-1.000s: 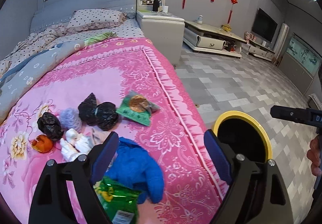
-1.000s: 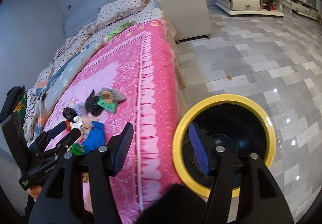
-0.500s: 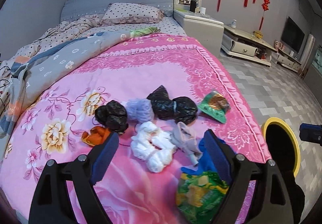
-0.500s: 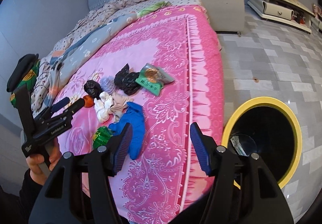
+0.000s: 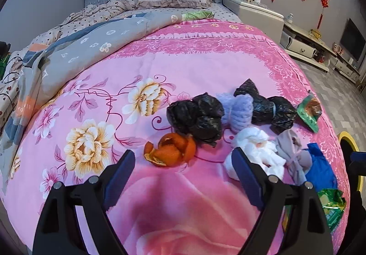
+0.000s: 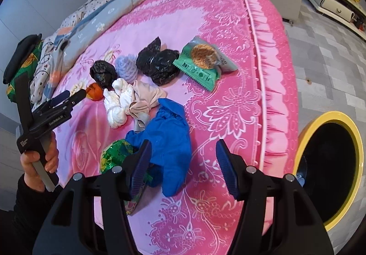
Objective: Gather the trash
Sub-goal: 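Grasp the orange peel with the left tool while the right tool grasps the blue glove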
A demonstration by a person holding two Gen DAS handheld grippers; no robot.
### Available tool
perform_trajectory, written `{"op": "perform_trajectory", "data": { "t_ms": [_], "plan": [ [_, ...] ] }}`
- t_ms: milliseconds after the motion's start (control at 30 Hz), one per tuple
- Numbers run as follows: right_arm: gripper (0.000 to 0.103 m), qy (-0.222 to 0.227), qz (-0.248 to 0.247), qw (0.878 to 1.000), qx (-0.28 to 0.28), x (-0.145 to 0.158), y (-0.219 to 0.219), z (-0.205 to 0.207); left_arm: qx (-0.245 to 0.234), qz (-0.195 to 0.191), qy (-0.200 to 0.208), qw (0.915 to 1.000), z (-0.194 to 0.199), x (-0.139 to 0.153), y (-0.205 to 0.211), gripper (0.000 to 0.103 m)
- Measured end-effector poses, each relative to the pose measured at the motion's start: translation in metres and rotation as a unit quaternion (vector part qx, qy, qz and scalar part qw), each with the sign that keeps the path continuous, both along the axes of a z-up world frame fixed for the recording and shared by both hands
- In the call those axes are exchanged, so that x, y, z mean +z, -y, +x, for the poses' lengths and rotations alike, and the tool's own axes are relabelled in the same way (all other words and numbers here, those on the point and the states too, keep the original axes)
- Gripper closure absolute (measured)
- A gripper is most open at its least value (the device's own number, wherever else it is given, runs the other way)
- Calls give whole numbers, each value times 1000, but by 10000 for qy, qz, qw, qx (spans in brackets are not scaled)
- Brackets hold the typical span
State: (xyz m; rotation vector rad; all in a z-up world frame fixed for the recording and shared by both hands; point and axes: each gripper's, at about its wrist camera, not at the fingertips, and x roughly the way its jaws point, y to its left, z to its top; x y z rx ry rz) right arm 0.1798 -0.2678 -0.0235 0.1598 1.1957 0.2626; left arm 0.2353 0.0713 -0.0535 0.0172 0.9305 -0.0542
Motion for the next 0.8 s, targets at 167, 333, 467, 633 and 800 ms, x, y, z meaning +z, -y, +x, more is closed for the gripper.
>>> {"op": "perform_trajectory", "data": {
  "t_ms": [167,333,467,633,800],
  "plan": [
    [47,-190,-77,9996,183,-18,-16,14,-9,17,-155,9999,16,-14,-11,20],
    [47,-333,-156,9990,254,-32,-24,24,-50,20,-291,9996,28,-30,-13,20],
    [48,-436,-144,9985,303,-41,-29,29,-94,-28,-376,9992,36,-41,-10,23],
    [52,-516,-180,9977,410,-48,-36,32,-207,64,-438,9988,41,-50,-1,37],
    [53,-572,-156,9971,485,-53,-41,36,-258,7,-484,9985,43,-57,0,47]
  ]
}}
